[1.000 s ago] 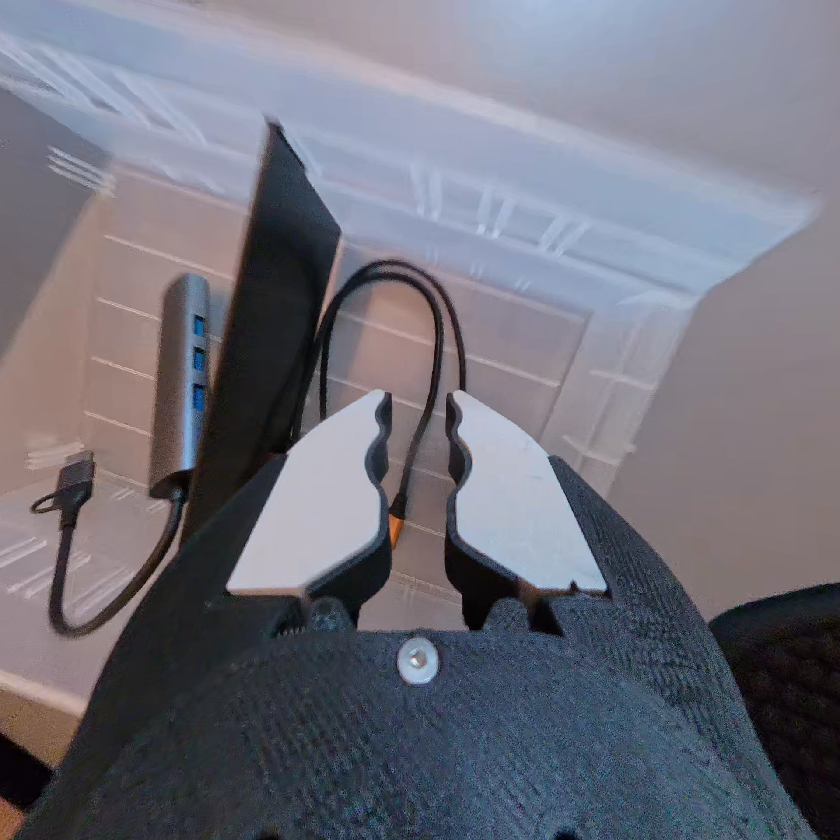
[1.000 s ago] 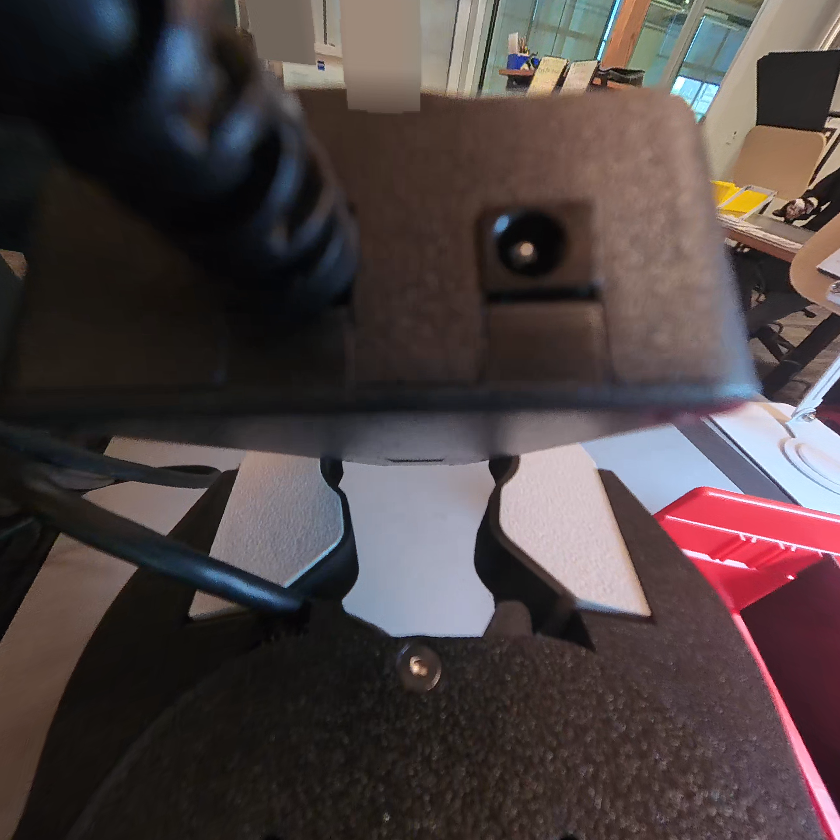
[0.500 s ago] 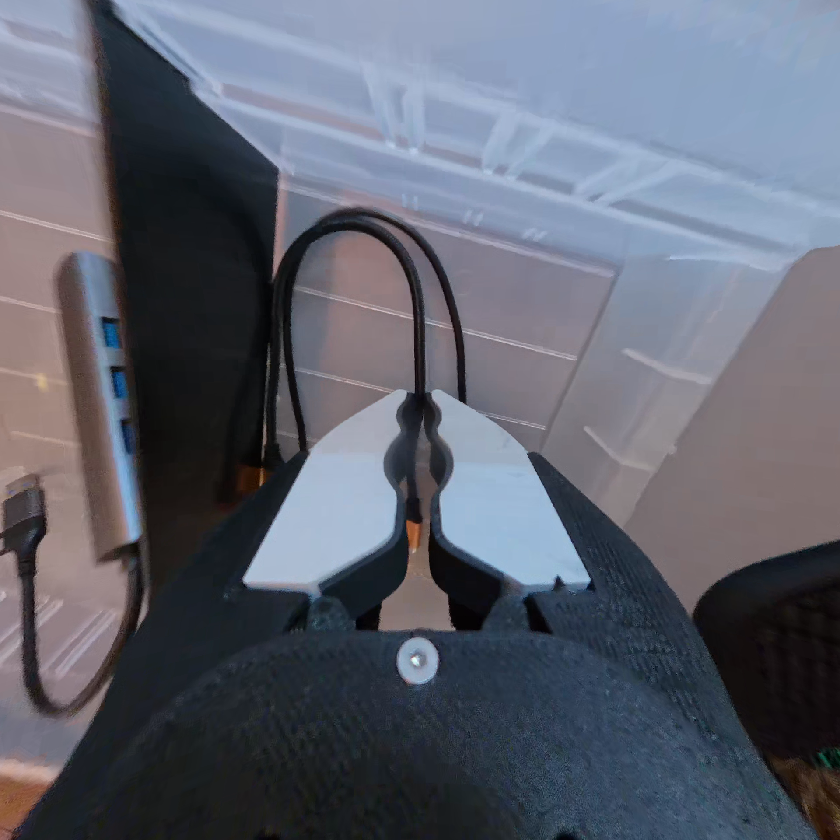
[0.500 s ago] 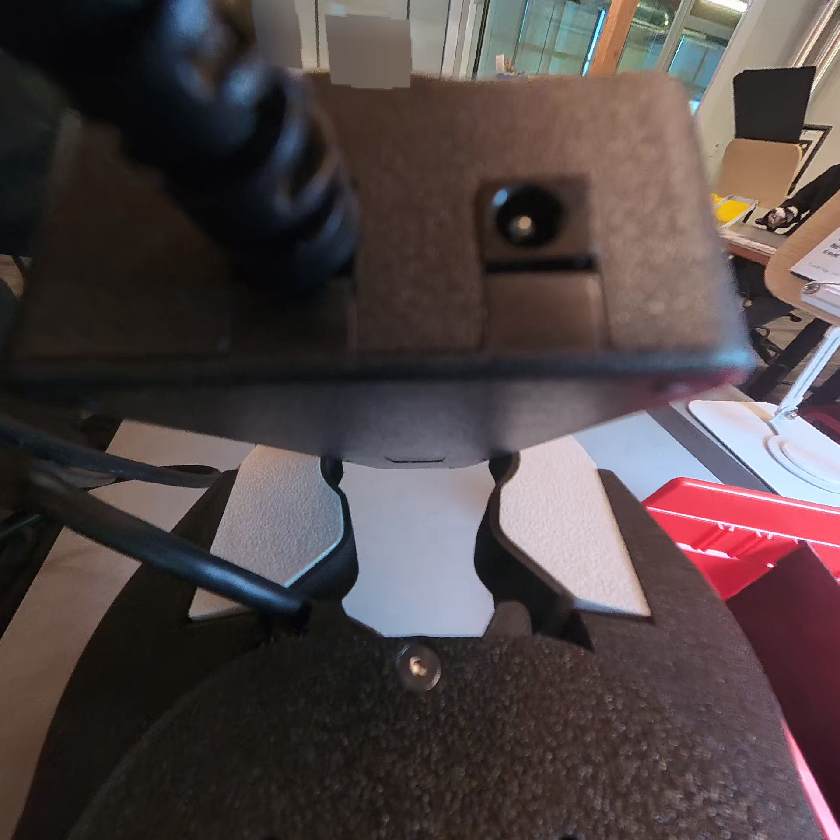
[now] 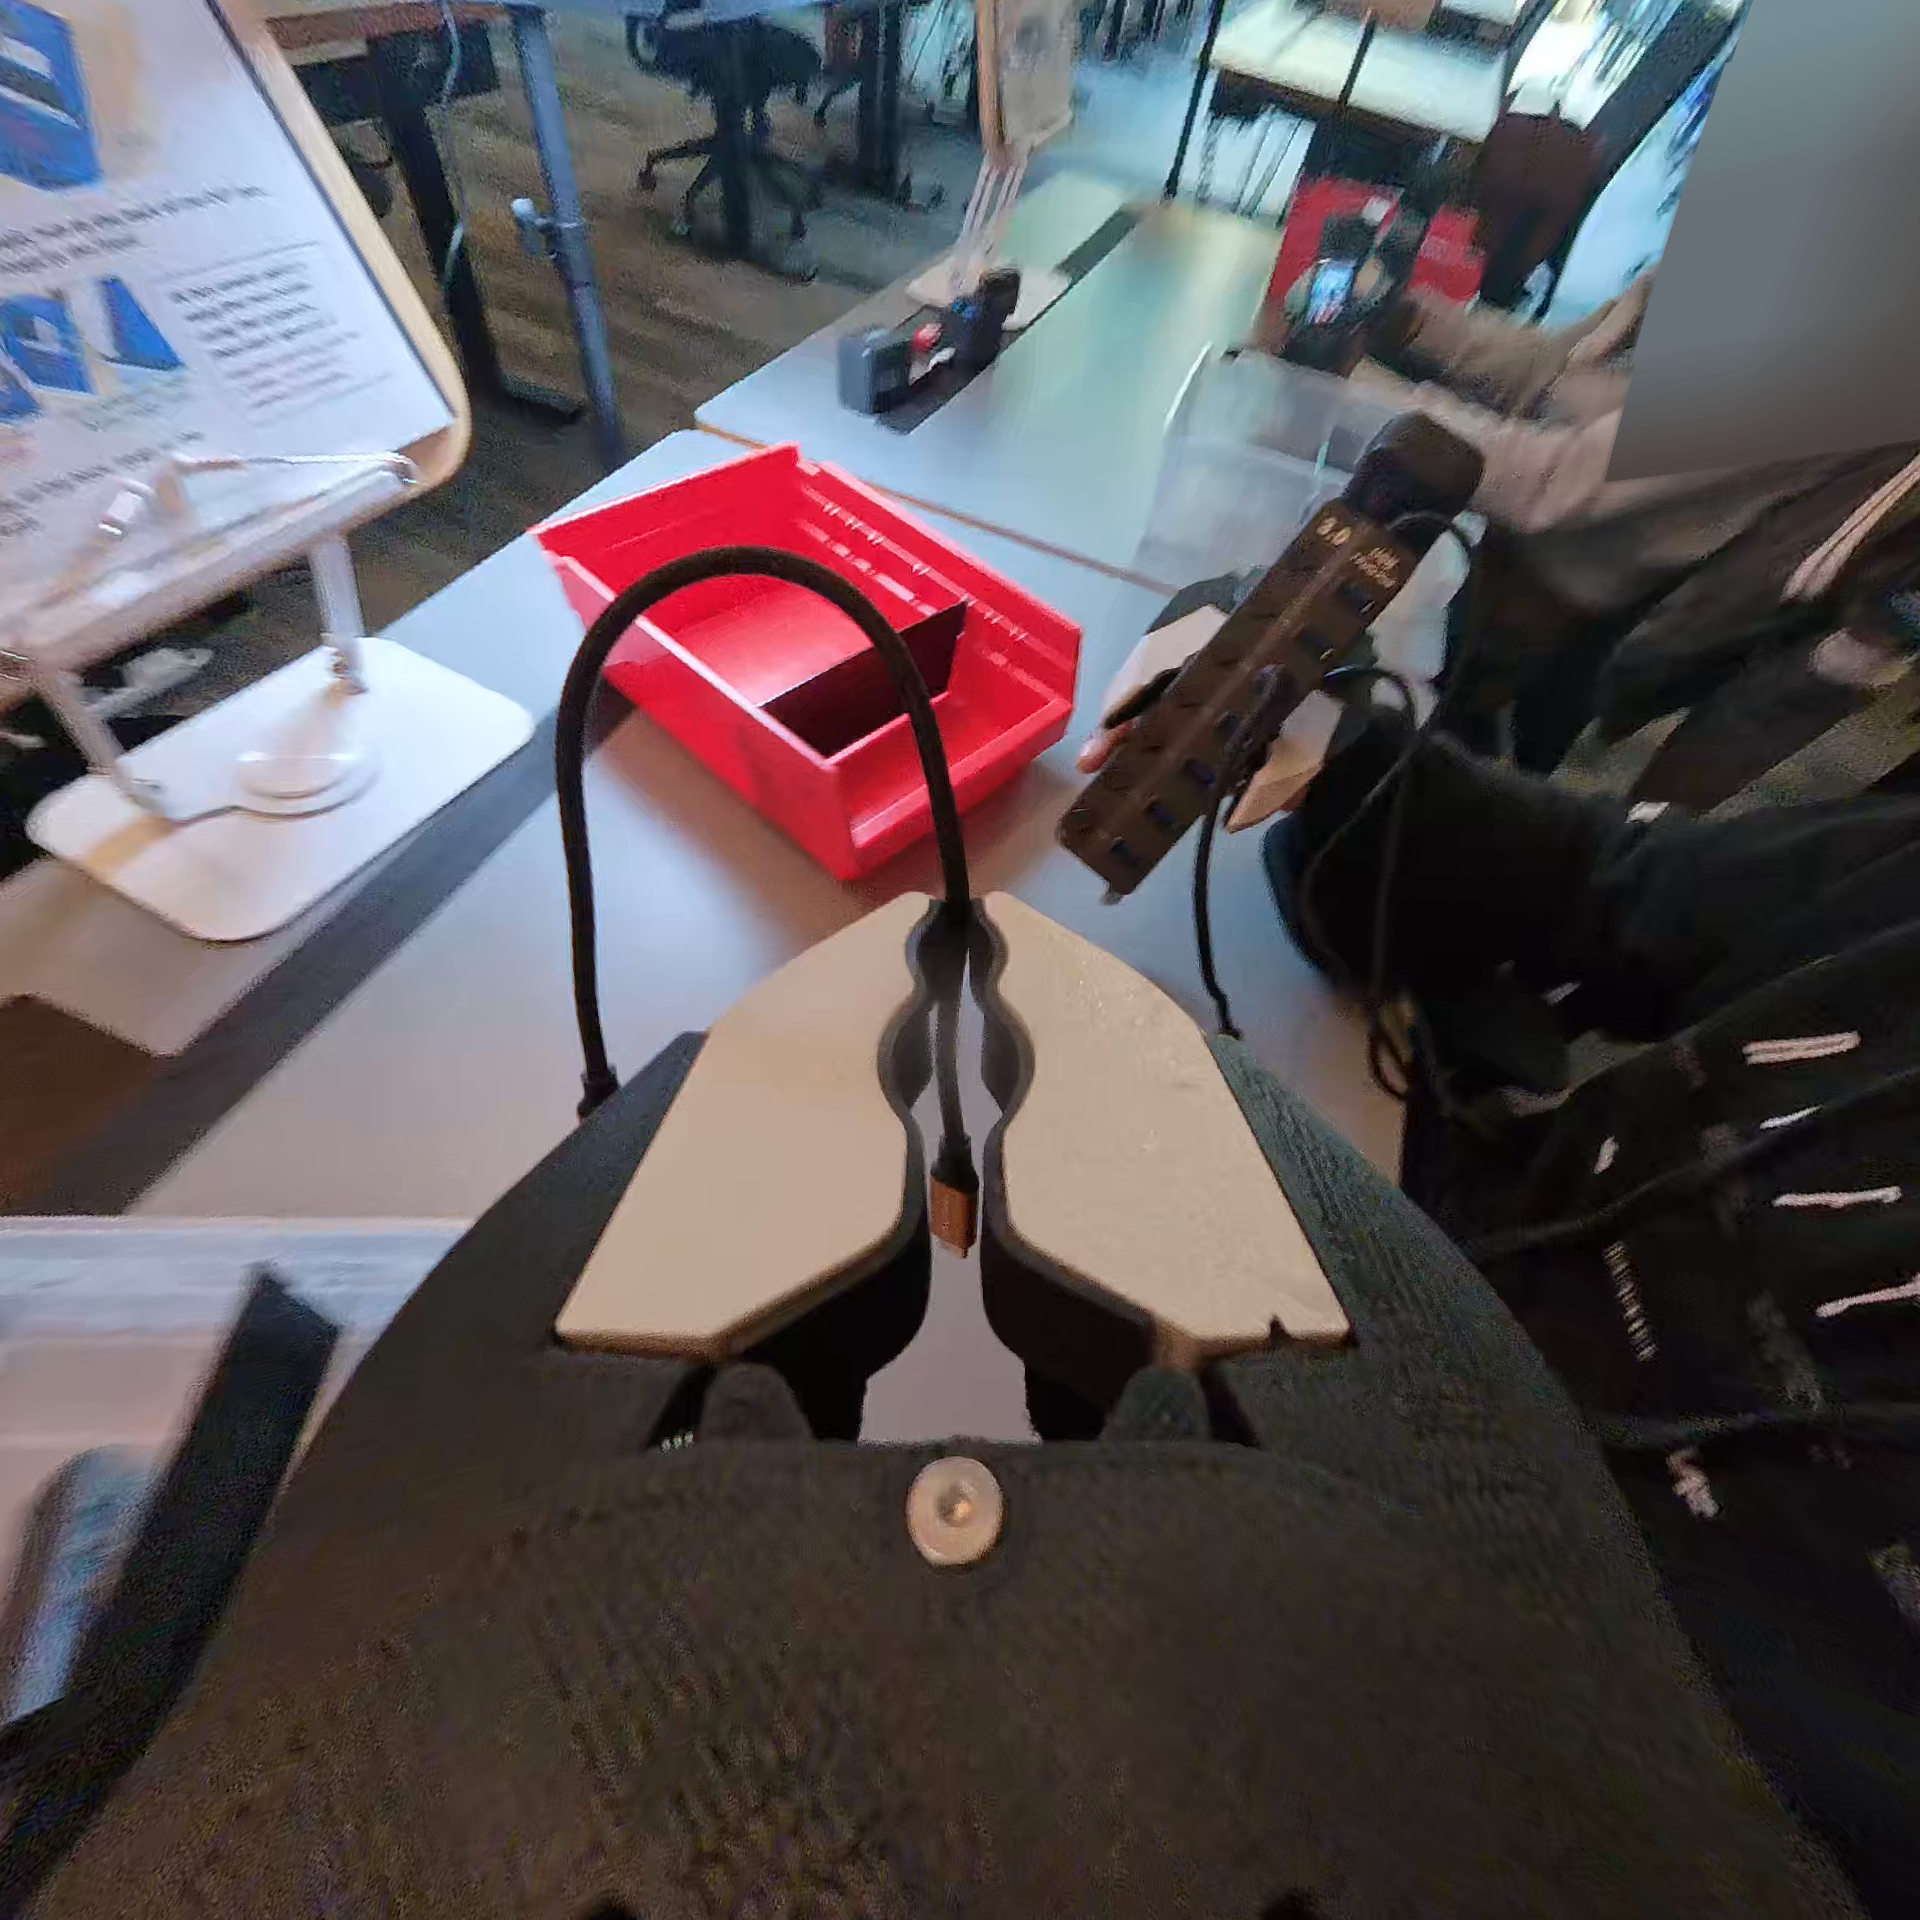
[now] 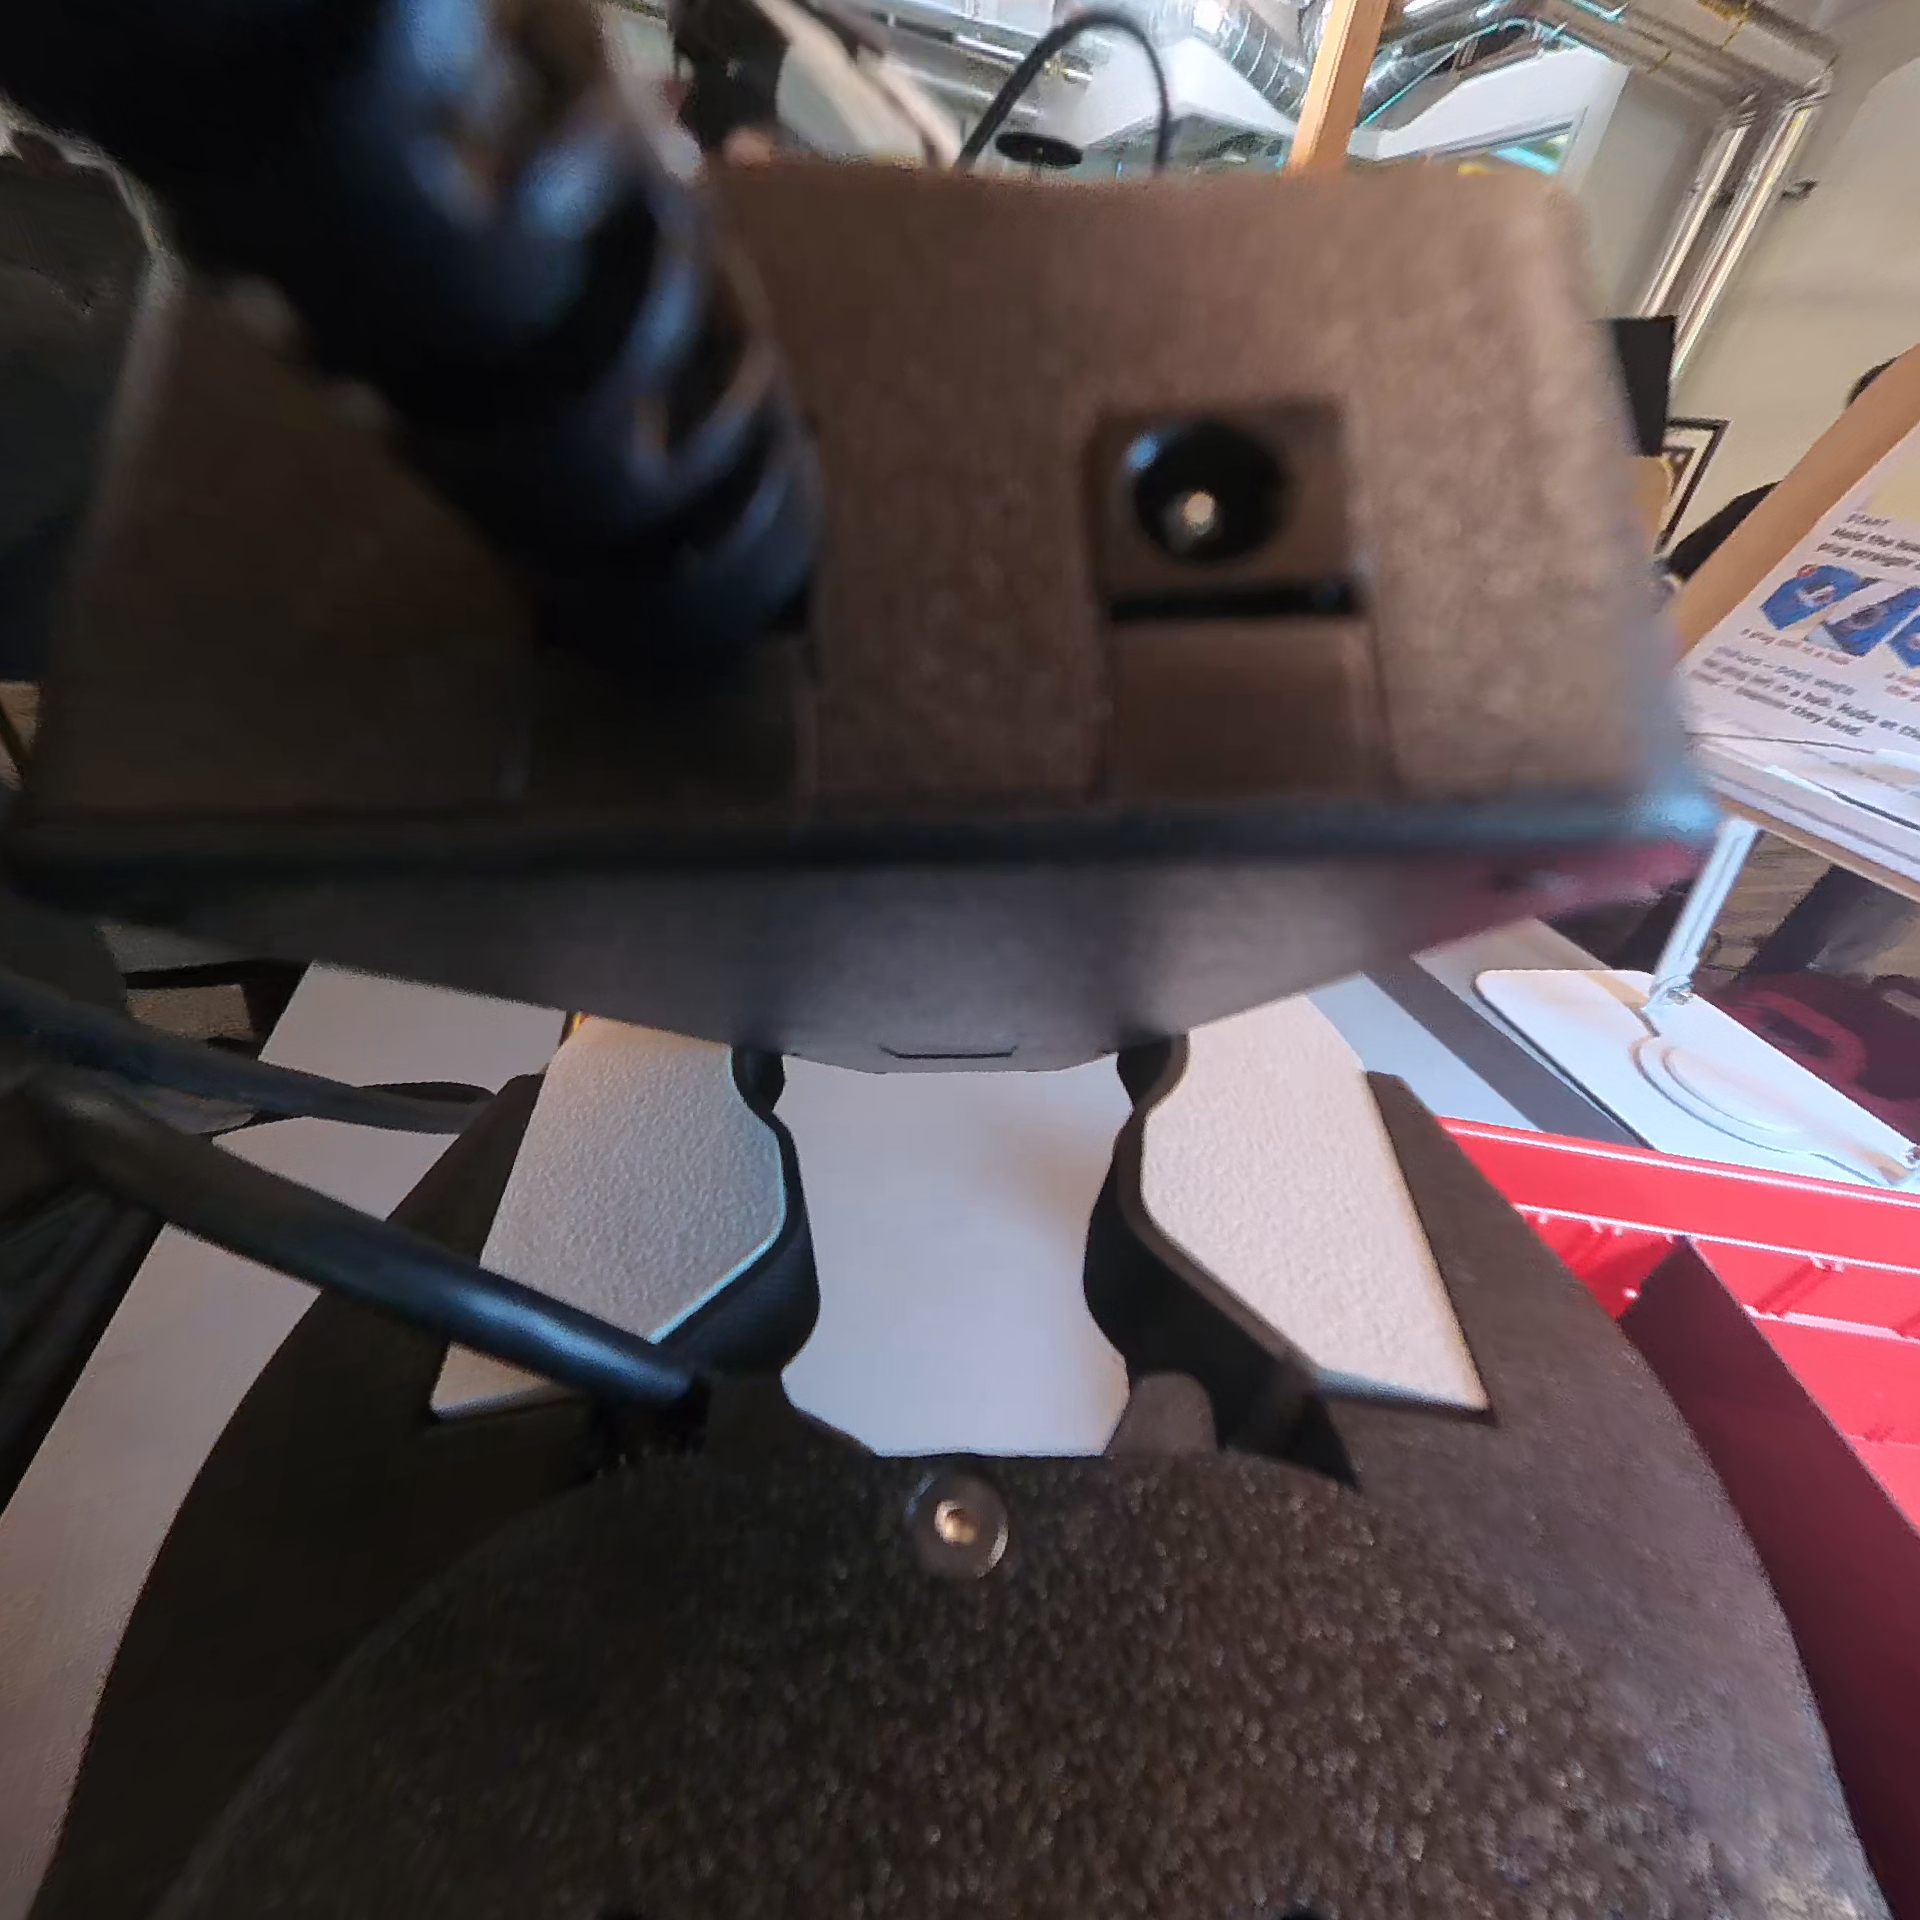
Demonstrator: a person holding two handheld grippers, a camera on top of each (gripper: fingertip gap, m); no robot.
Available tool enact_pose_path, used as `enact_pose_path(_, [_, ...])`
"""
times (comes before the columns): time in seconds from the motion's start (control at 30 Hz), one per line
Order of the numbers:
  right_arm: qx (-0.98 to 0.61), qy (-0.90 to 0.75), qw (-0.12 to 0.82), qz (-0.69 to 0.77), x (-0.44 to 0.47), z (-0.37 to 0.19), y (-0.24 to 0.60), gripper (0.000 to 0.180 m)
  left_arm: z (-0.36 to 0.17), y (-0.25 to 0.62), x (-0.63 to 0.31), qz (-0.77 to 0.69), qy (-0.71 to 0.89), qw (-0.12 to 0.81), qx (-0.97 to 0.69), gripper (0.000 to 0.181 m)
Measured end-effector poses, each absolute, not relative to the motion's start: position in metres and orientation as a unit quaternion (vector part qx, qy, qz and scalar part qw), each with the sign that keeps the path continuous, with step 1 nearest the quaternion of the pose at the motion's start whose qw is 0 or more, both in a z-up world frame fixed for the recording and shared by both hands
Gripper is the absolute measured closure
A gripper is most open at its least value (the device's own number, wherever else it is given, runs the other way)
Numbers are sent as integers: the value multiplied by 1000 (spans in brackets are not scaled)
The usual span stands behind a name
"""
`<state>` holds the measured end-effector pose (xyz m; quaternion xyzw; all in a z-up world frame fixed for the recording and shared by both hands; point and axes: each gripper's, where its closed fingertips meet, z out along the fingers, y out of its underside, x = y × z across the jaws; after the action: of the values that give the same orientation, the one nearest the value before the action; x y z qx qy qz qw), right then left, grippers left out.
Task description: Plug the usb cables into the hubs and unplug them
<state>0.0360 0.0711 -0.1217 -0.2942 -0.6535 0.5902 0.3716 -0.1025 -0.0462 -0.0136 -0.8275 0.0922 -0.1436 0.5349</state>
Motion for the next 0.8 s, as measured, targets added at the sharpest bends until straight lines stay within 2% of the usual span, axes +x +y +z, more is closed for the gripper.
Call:
enact_pose_path(0.03, [-296,-650,374,591,37,-120,74,116,-24,-45,-96,-167,76,546,-817,177])
enact_pose_path(0.17, [-302,-641,379,595,37,-118,81,116,-91,-41,-76,-275,-4,570,-774,177])
enact_pose_path(0.27, [-306,-642,378,593,36,-120,84,116,-150,-45,-59,-341,-54,547,-763,177])
enact_pose_path(0.37, [-311,-643,376,590,34,-123,85,116,-196,-58,-55,-314,-58,520,-792,175])
enact_pose_path(0.43, [-312,-643,376,590,34,-123,85,116,-217,-69,-62,-254,-41,491,-832,165])
enact_pose_path(0.5, [-312,-645,375,588,33,-124,85,116,-225,-79,-74,-166,-11,470,-867,160])
enact_pose_path(0.67, [-319,-648,370,584,29,-130,85,116,-220,-80,-89,-1,91,414,-906,160])
enact_pose_path(0.8, [-325,-647,368,583,28,-134,88,116,-223,-75,-71,-35,142,355,-923,162])
